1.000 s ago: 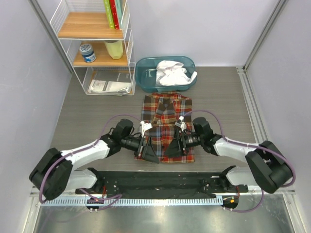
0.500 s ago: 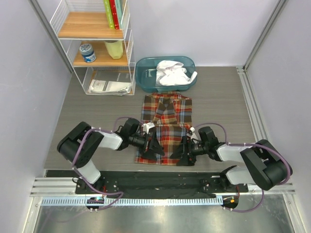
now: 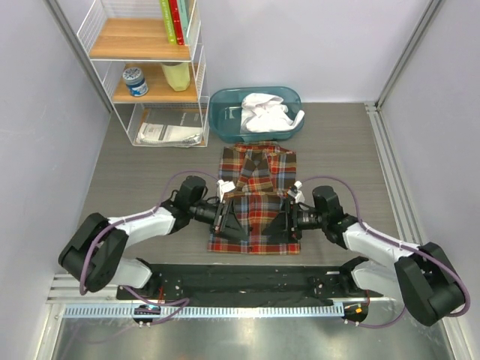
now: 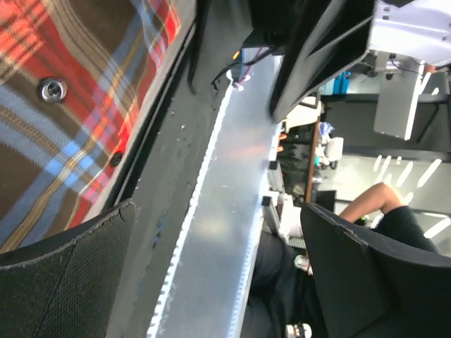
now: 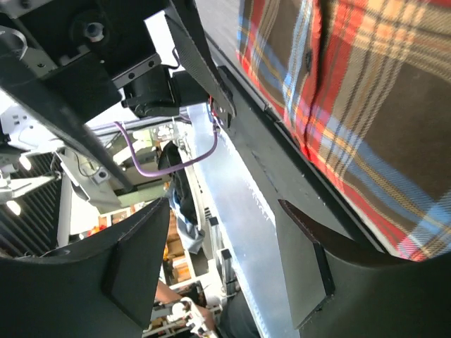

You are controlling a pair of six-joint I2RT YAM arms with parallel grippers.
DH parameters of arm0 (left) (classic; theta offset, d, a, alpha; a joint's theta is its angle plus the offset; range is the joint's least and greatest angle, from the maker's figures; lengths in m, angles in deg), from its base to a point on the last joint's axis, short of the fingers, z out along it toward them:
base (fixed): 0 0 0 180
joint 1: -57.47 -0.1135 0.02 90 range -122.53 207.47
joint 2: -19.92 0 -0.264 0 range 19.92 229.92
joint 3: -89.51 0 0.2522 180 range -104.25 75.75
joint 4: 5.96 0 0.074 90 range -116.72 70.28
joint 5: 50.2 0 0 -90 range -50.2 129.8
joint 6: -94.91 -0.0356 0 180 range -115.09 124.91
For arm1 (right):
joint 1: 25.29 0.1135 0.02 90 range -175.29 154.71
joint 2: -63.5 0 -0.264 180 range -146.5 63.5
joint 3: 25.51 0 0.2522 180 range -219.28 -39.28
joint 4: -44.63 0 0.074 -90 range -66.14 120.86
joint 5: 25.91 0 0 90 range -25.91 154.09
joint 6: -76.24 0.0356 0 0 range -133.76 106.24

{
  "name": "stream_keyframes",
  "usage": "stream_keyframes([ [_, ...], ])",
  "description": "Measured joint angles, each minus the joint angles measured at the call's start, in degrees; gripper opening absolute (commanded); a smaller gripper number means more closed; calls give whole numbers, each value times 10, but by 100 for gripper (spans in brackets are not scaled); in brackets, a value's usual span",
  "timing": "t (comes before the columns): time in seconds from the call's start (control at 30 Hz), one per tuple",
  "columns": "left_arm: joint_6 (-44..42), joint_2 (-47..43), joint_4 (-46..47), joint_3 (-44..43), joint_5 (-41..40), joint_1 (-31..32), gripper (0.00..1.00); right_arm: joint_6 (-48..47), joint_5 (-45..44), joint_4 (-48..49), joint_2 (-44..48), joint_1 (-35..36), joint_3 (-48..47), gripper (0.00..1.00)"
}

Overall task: Fold and stack the long sleeve shirts
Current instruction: Fold the shirt

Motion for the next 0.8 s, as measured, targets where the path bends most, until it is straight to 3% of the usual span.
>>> stream_keyframes([
  [0.13, -29, 11, -56, 6, -2, -25, 99, 8, 6, 14, -34, -19, 4, 68],
  [0.37, -43, 135, -110, 3, 23, -67, 97, 24, 3, -22, -145, -76, 26, 67],
  [0.5, -68, 152, -121, -12, 51, -94, 97, 14, 6, -39, -155, -89, 14, 60],
  [0.6, -71, 125, -137, -13, 43, -101, 98, -5, 6, -78, -146, -93, 9, 52],
  [0.7, -87, 33, -172, -27, 28, -105, 97, -35, 12, -155, -97, -94, -9, 50],
  [0.8, -193, -60, -284, -122, -19, -103, 100, -82, 13, -207, -38, -93, -80, 47],
])
